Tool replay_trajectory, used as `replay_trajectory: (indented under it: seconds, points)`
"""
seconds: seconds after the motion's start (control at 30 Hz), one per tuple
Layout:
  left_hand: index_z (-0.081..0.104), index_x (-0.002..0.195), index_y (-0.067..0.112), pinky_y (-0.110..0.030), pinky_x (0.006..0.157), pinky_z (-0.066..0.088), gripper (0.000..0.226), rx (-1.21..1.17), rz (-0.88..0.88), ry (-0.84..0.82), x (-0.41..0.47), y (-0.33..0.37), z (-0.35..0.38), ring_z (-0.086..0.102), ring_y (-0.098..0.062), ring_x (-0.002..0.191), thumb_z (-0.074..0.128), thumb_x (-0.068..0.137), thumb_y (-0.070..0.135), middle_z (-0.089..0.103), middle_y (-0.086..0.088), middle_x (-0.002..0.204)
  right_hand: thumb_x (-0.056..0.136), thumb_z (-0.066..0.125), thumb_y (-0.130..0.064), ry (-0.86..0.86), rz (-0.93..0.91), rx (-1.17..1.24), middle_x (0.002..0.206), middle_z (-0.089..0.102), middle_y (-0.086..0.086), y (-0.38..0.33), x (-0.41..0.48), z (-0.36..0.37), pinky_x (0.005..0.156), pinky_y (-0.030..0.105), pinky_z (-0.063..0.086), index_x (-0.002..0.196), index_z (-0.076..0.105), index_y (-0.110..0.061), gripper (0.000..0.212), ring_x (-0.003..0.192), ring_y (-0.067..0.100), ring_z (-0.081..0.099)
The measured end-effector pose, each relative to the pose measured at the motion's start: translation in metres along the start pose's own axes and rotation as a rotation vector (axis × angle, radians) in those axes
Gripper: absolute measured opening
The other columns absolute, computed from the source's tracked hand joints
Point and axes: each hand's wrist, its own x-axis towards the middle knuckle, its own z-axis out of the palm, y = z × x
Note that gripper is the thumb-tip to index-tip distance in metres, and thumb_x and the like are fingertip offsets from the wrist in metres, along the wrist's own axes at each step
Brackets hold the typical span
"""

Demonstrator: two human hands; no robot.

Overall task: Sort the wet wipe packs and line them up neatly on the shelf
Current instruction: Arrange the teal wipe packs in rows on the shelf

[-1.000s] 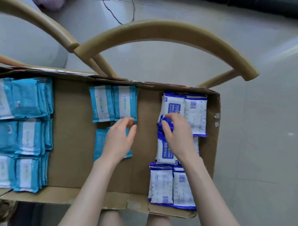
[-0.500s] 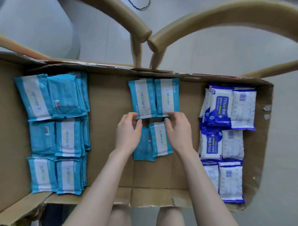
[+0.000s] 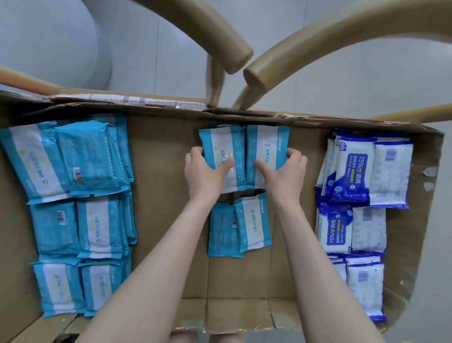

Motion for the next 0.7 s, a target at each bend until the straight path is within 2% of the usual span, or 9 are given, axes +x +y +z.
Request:
replay_trajectory:
  seconds: [0.07,0.13,0.23,0.27,0.33,0.43,0.53,0.7]
  points:
    - [0.049,0.1,0.017,-0.028,0.077,0.042,0.04,-0.022,0.003,-0.014,-0.002,-0.001,-0.004,0.049,-0.013,0.093,0.078,0.076,0.032,0.049,0.001,0.105,0.075,0.077,-0.034,0.005,0.047,0.08,0.114,0.041,0.0,0.007,0.0,-0.001,0.097,0.04,0.043,0.122,0.045,-0.008,0.063,0.11,0.022,0.049]
    - [0.05,0.098,0.016,-0.025,0.073,0.04,0.036,-0.044,0.01,-0.032,-0.005,-0.006,-0.008,0.049,-0.011,0.089,0.077,0.076,0.027,0.049,0.001,0.104,0.074,0.077,-0.034,0.016,0.078,0.112,0.111,0.042,0.001,0.014,-0.002,-0.002,0.096,0.044,0.043,0.117,0.045,-0.008,0.06,0.11,0.024,0.049]
    - [0.049,0.102,0.016,-0.032,0.075,0.052,0.038,-0.169,-0.033,-0.057,-0.009,-0.015,-0.012,0.059,-0.013,0.09,0.077,0.076,0.02,0.057,-0.001,0.105,0.075,0.077,-0.03,-0.015,0.106,0.182,0.113,0.047,0.002,0.019,-0.004,-0.002,0.093,0.044,0.046,0.109,0.042,-0.014,0.052,0.109,0.023,0.052]
    - [0.047,0.104,0.017,-0.031,0.073,0.054,0.04,-0.217,-0.052,-0.064,-0.01,-0.016,-0.013,0.06,-0.011,0.088,0.076,0.077,0.017,0.059,0.001,0.102,0.075,0.077,-0.028,-0.032,0.103,0.206,0.114,0.05,0.002,0.02,-0.004,-0.002,0.092,0.043,0.047,0.109,0.04,-0.017,0.051,0.108,0.022,0.054]
    - [0.045,0.107,0.017,-0.023,0.065,0.052,0.043,-0.278,-0.063,-0.088,-0.012,-0.017,-0.013,0.061,-0.004,0.084,0.076,0.078,0.012,0.059,0.007,0.096,0.074,0.078,-0.025,-0.044,0.067,0.205,0.12,0.05,0.002,0.019,-0.002,-0.002,0.095,0.042,0.047,0.117,0.04,-0.018,0.057,0.111,0.02,0.053]
    - [0.048,0.109,0.019,-0.022,0.067,0.052,0.04,-0.297,-0.04,-0.13,-0.01,-0.017,-0.011,0.062,-0.004,0.087,0.075,0.079,0.014,0.061,0.01,0.097,0.074,0.078,-0.024,-0.086,0.034,0.123,0.129,0.042,0.005,0.013,0.007,-0.004,0.102,0.041,0.042,0.134,0.038,-0.012,0.073,0.12,0.021,0.046]
    - [0.049,0.111,0.022,-0.02,0.067,0.05,0.033,-0.314,-0.043,-0.154,-0.009,-0.018,-0.009,0.061,-0.002,0.088,0.069,0.085,0.02,0.062,0.012,0.099,0.076,0.076,-0.028,-0.138,0.027,0.041,0.131,0.039,0.008,0.008,0.013,-0.007,0.105,0.043,0.038,0.135,0.036,-0.01,0.073,0.121,0.025,0.043]
    - [0.048,0.113,0.022,-0.019,0.067,0.05,0.027,-0.346,-0.038,-0.166,-0.013,-0.02,-0.01,0.061,-0.003,0.091,0.063,0.09,0.022,0.061,0.012,0.101,0.074,0.077,-0.033,-0.13,0.032,-0.019,0.129,0.046,0.006,0.003,0.017,-0.009,0.106,0.045,0.033,0.129,0.038,-0.011,0.071,0.121,0.025,0.045]
